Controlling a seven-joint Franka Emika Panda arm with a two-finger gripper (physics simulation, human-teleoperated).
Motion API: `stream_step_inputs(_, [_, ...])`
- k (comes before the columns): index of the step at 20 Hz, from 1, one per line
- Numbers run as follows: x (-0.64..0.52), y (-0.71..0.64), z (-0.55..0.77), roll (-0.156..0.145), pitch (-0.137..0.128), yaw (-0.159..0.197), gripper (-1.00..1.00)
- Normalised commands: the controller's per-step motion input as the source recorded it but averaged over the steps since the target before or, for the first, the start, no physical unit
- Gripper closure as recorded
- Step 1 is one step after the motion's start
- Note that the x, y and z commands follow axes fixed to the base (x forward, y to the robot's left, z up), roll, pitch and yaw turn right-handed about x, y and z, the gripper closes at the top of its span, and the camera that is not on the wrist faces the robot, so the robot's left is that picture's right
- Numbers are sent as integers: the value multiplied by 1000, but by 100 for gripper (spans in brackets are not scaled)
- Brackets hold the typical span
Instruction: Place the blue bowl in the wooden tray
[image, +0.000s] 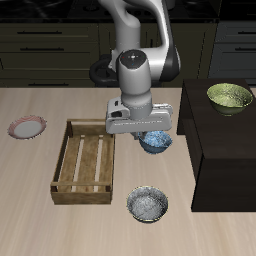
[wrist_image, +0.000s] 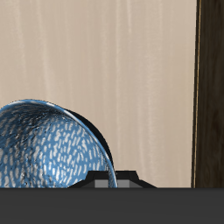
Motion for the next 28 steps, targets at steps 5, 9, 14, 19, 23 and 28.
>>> stream_step_inputs(5, [-141,-107,288,10,-42,18,100])
stream_step_inputs(9, [-192,-134,324,15,-47,11,100])
stream_step_inputs(14, [-52,-243,295,-15,-41,5,100])
stream_step_inputs(19, [32,-508,348,-45,-27,-11,100])
stream_step_inputs(23, [101,-699,364,-85,-49,-4,100])
stream_step_inputs(28, [74,-423,149,-49,-13,-22,100])
